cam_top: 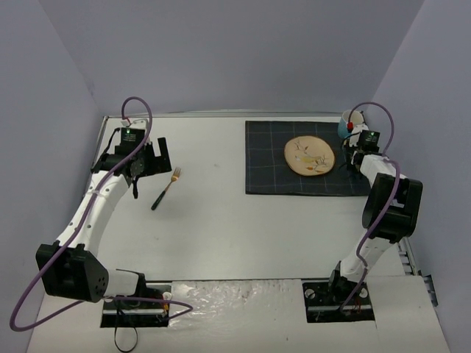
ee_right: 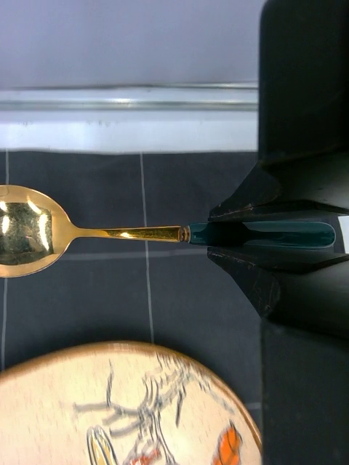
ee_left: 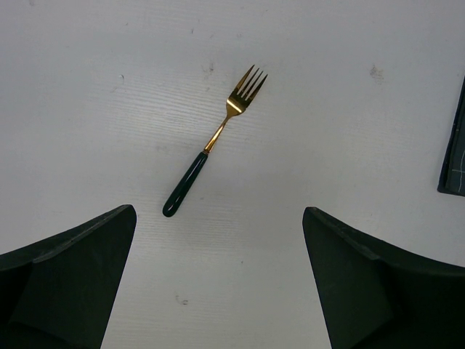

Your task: Set the dinner table for one person

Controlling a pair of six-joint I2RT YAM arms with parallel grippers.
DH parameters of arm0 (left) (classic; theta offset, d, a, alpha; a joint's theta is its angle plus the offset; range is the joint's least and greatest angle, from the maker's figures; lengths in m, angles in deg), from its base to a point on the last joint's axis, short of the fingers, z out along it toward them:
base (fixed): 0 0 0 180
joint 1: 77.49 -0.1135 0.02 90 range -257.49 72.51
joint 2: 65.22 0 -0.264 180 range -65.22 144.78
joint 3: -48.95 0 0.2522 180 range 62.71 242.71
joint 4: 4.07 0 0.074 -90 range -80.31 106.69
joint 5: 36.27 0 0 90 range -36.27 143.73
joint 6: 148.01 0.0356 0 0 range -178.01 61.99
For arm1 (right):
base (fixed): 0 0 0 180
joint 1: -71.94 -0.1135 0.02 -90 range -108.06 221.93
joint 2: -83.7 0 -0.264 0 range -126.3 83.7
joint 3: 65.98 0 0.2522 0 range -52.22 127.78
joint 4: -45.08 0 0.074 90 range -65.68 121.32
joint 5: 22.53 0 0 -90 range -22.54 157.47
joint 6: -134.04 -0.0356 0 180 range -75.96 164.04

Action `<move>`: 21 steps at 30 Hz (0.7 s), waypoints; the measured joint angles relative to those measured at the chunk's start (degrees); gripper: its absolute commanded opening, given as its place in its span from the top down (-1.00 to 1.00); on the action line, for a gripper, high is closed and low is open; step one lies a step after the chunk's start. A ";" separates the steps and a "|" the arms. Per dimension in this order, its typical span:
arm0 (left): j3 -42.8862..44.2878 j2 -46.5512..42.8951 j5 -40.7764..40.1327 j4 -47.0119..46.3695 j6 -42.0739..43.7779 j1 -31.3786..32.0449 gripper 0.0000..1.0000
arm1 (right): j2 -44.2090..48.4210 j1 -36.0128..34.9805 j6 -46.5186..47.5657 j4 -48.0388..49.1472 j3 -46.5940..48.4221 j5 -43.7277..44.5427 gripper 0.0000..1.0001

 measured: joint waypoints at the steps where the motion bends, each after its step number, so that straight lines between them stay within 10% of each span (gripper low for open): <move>1: 0.00 0.00 0.00 0.11 0.01 0.00 -0.94 | -0.34 0.72 0.30 0.05 0.36 -0.44 1.00; 21: 0.00 1.54 -0.23 0.76 0.06 0.00 -0.94 | -6.52 3.89 6.08 -0.84 4.12 -4.78 1.00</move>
